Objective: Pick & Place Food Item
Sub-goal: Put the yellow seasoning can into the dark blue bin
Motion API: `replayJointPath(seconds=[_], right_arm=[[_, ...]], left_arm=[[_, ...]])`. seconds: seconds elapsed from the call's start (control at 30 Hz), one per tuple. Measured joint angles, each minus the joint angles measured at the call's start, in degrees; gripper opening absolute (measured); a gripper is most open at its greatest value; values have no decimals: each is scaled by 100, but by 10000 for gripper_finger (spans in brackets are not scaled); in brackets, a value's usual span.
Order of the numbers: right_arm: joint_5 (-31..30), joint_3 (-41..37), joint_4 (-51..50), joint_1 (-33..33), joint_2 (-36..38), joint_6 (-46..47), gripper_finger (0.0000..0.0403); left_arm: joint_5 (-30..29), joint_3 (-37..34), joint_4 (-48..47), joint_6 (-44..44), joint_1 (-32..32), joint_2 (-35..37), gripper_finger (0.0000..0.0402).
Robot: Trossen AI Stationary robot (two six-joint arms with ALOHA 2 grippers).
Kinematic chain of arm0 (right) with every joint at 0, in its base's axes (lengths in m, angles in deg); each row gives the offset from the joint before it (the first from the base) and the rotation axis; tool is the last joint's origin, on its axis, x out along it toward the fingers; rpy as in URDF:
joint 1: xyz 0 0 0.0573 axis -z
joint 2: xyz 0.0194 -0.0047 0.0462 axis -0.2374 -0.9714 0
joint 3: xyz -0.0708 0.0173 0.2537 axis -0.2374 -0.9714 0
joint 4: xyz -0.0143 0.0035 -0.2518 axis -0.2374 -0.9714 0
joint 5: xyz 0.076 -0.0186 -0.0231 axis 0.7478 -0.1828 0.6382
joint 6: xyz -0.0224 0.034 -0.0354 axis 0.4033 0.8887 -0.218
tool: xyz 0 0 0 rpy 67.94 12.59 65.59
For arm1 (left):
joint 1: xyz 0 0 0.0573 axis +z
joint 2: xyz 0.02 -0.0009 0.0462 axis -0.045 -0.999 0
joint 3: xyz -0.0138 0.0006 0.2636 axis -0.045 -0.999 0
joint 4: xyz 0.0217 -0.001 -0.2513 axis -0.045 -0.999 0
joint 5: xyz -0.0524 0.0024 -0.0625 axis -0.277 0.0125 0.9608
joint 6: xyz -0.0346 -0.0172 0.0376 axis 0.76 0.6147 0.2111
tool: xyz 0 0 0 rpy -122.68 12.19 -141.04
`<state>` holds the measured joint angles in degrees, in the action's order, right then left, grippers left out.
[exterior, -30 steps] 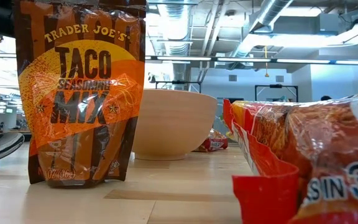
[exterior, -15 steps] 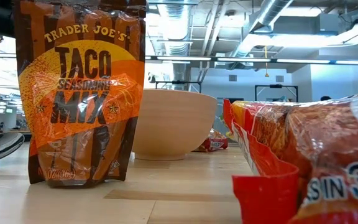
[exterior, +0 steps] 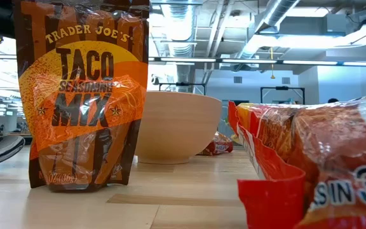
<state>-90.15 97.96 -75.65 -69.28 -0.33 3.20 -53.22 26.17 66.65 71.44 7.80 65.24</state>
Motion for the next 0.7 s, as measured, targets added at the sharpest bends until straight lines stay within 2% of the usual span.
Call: replayJointPath(seconds=[0.43, 0.7], right_arm=[[-3, 4, -28, 87, 0, -1219, 193], [-3, 4, -63, 87, 0, -1127, 193]], left_arm=[[2, 0, 0, 0, 0, 1, 16], [0, 0, -1, 0, 1, 0, 16]])
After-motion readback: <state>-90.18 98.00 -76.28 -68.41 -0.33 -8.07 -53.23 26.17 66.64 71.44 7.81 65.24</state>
